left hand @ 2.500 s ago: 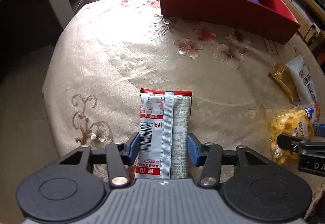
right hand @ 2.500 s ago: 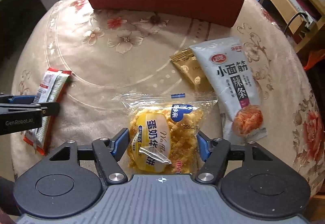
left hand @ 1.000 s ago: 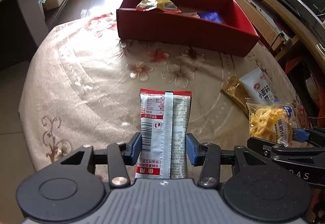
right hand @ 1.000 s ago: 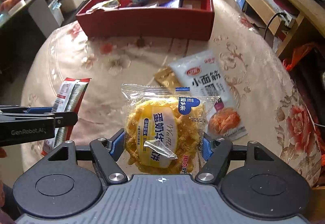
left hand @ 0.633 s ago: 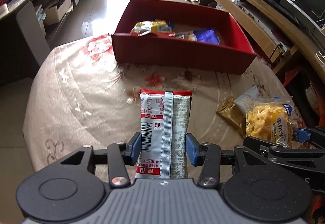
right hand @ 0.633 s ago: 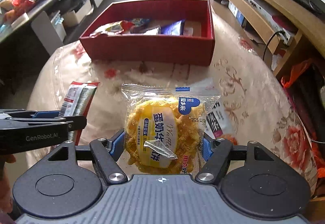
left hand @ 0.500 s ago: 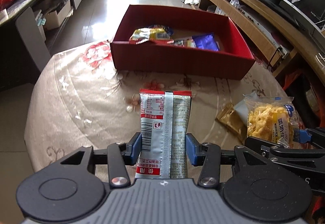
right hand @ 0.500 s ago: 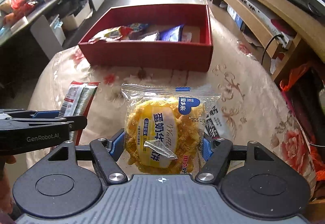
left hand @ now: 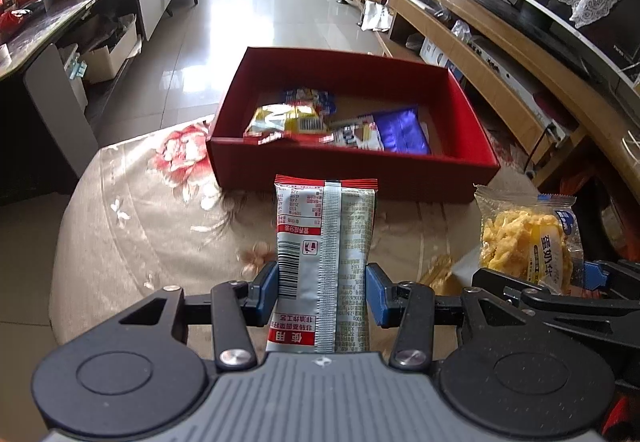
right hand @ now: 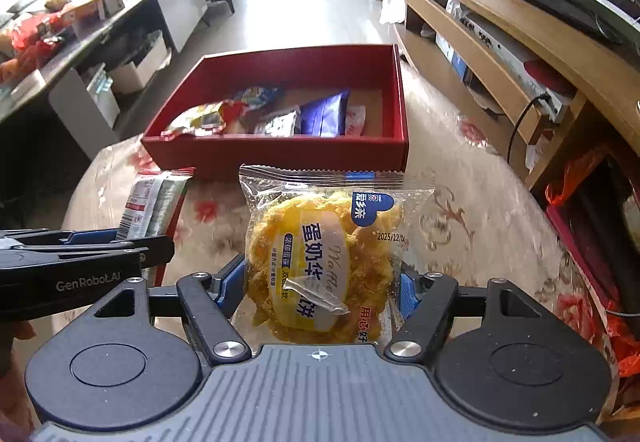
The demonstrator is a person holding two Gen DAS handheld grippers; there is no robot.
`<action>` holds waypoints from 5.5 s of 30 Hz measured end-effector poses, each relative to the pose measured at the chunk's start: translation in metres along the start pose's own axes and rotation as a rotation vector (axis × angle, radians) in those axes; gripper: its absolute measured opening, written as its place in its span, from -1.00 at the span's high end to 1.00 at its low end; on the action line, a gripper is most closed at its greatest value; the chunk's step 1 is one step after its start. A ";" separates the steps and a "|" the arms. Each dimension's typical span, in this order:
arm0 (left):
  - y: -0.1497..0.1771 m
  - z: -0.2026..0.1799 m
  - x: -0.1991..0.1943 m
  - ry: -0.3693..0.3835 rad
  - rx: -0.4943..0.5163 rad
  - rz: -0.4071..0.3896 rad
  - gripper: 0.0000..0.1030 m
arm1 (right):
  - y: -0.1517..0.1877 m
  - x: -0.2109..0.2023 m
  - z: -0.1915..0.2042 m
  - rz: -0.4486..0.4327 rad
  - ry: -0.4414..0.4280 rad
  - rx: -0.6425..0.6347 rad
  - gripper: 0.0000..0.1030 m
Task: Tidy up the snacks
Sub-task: 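Lift the strip packet and waffle packet and carry them toward the red box, then lower the strip packet and waffle packet into the red box with both tools, then open both tools to release the packets inside the box, then move both tools back over the gold and white packets on the table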
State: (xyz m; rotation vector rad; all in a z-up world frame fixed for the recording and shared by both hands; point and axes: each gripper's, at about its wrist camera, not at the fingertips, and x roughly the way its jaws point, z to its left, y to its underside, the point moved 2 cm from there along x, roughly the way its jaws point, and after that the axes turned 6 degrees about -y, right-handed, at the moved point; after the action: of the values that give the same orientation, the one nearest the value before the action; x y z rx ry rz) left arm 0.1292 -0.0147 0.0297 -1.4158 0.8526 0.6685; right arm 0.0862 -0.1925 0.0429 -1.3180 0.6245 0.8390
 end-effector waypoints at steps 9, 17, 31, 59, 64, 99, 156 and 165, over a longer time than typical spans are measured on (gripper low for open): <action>-0.020 -0.003 0.006 -0.008 -0.003 -0.017 0.17 | -0.018 0.005 -0.002 -0.024 0.001 0.016 -0.49; -0.037 -0.009 0.008 -0.012 -0.006 -0.041 0.17 | -0.032 0.008 -0.002 -0.042 -0.010 0.019 -0.49; -0.069 -0.022 0.022 -0.037 -0.004 -0.072 0.17 | -0.056 0.017 -0.014 -0.067 -0.008 0.051 -0.49; -0.127 -0.029 0.090 -0.117 -0.008 -0.092 0.18 | -0.106 0.084 -0.036 -0.089 -0.030 0.092 -0.49; -0.129 -0.030 0.104 -0.125 -0.017 -0.087 0.18 | -0.108 0.097 -0.035 -0.090 -0.008 0.077 -0.48; -0.128 -0.027 0.082 -0.158 -0.029 -0.105 -0.28 | -0.110 0.084 -0.037 -0.146 0.065 0.048 -0.67; -0.035 -0.086 0.041 0.033 0.067 0.051 -0.38 | -0.009 0.013 -0.063 0.018 0.155 0.016 -0.70; -0.029 -0.080 0.046 0.038 0.041 0.087 -0.39 | 0.030 0.037 -0.072 0.185 0.081 -0.088 -0.70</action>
State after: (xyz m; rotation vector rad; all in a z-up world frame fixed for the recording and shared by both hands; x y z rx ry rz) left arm 0.1702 -0.1005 0.0108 -1.3646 0.9565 0.6882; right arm 0.0873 -0.2556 -0.0156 -1.3935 0.7898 0.9763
